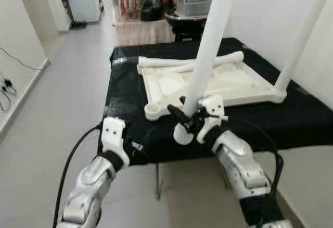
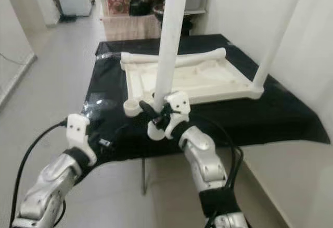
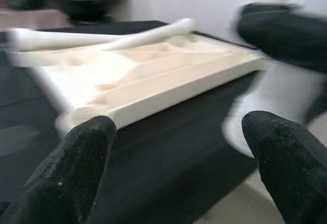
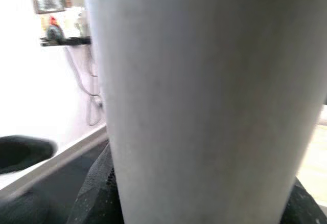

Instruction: Building children table

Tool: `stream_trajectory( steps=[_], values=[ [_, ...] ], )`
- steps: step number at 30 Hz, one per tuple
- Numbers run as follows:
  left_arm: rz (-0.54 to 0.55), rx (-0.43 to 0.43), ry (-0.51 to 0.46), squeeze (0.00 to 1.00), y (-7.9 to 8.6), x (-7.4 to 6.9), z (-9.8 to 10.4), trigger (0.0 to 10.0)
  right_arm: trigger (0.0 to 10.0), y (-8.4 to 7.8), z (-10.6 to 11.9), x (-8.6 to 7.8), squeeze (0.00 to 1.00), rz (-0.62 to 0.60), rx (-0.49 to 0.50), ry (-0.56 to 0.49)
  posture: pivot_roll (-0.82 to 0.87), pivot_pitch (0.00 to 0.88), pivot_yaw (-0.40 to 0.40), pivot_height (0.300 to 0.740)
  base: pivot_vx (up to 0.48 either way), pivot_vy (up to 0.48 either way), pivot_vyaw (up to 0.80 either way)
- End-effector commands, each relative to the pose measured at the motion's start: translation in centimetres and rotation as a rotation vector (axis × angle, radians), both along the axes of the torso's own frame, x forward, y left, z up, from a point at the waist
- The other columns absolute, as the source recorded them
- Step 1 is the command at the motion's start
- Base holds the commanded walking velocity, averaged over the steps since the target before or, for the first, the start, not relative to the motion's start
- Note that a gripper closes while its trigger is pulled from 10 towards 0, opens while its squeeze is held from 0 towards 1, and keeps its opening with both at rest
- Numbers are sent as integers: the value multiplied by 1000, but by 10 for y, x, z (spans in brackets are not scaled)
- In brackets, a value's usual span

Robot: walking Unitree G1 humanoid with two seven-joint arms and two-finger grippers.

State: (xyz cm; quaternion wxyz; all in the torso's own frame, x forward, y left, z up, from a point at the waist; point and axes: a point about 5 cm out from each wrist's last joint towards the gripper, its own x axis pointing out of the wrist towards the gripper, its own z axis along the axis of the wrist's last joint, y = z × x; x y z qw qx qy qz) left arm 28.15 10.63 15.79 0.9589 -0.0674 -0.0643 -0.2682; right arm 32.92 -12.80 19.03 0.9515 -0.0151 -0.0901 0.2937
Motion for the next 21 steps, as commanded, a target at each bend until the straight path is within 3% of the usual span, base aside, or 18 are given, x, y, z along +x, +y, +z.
stream_trajectory(
  steps=[1, 7, 15, 21],
  values=[
    [-14, 11, 5, 0, 0, -2, -1, 10000, 10000, 2, 8, -1, 0, 22, 31, -23, -129, 50, 7, 740, 285, 0, 0],
    [-22, 13, 21, 0, -4, -5, -4, 10000, 10000, 5, 13, -8, 0, 118, 0, -43, -130, 50, 8, 740, 286, 0, 800],
    [-18, 25, 49, 0, -3, -9, -11, 10000, 10000, 3, 19, -5, 0, 123, 15, -50, -125, 55, 7, 740, 285, 0, 800],
    [-29, 69, 66, 0, -4, -13, -18, 10000, 10000, 1, 26, 2, 0, 104, -8, -71, -110, 67, -2, 740, 275, 0, 0]
  ],
)
